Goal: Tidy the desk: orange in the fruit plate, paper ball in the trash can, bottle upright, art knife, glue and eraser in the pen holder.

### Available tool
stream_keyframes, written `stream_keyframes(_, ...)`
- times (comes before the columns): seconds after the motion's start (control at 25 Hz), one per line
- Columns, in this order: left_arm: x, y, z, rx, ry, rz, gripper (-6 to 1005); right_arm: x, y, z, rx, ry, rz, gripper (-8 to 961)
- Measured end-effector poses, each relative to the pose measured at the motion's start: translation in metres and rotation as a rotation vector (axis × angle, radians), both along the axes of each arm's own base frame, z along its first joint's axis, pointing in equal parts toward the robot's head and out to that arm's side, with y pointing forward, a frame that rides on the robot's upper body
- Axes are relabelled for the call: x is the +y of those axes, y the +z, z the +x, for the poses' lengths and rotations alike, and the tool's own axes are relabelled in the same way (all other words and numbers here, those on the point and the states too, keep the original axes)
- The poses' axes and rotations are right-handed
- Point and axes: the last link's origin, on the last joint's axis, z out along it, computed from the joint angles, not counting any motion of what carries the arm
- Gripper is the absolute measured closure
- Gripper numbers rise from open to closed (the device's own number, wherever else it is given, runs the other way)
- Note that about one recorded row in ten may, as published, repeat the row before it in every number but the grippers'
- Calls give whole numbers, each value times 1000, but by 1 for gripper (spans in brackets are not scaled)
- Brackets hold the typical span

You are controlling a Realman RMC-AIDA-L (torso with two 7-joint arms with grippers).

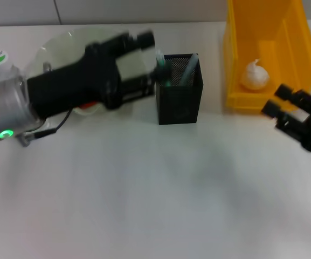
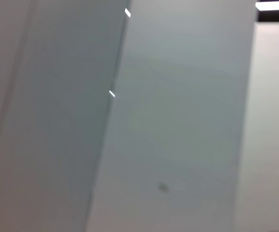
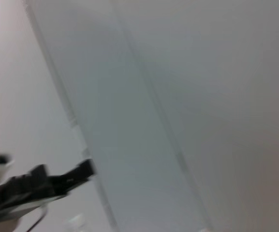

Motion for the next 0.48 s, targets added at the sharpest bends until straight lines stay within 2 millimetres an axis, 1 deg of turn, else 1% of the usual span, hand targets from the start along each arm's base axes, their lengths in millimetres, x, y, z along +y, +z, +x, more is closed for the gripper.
stream_keyframes(0.12, -6, 5, -9, 27, 8, -43, 219, -1, -1, -8, -40, 86, -50, 298)
stream_keyframes(0.2, -17, 10, -17, 55, -31, -72, 214, -4, -1, -14, -49, 143, -75, 290)
stream_keyframes(0.28, -21, 11, -21, 75, -47, -86, 211, -7, -1, -19, -59, 197, -105, 282)
stream_keyframes(0.32, -24, 13, -26, 96, -52, -94, 210, -8, -1, -20, -64, 213, -117, 278)
stream_keyframes(0.36, -29, 14, -35, 138, -50, -109, 210, -10, -4, -22, -76, 231, -139, 274)
stream_keyframes(0.4, -29, 14, -35, 138, -50, -109, 210, -10, -4, -22, -76, 231, -139, 270)
stream_keyframes(0.48, -33, 16, -46, 174, -29, -116, 209, -11, -8, -24, -91, 245, -159, 263)
